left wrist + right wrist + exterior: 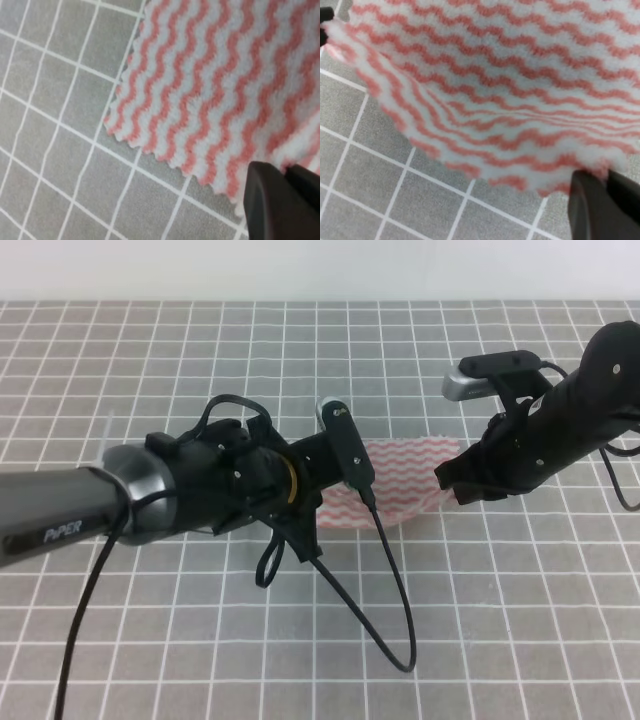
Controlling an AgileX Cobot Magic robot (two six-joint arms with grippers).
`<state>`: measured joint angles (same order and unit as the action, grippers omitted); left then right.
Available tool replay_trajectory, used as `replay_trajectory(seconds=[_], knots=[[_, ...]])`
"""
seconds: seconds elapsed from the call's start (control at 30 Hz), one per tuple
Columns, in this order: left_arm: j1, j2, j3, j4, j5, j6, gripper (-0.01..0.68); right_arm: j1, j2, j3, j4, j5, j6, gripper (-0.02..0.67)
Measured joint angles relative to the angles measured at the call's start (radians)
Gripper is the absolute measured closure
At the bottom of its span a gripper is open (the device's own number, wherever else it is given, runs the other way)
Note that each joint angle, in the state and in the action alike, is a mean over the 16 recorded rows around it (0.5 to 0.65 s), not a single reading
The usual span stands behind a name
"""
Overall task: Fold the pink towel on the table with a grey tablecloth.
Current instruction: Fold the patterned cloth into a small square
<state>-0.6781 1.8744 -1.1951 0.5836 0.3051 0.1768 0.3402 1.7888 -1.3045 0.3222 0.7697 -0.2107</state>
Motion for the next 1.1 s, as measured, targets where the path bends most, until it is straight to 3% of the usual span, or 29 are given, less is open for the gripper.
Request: replay_trajectory(seconds=[1.1], knots=[[0.041,0.101,-0.115,0.0,-0.008,-0.065,0.674,0.0,0.032,0.0,0.002,-0.095,0.001,0.664]])
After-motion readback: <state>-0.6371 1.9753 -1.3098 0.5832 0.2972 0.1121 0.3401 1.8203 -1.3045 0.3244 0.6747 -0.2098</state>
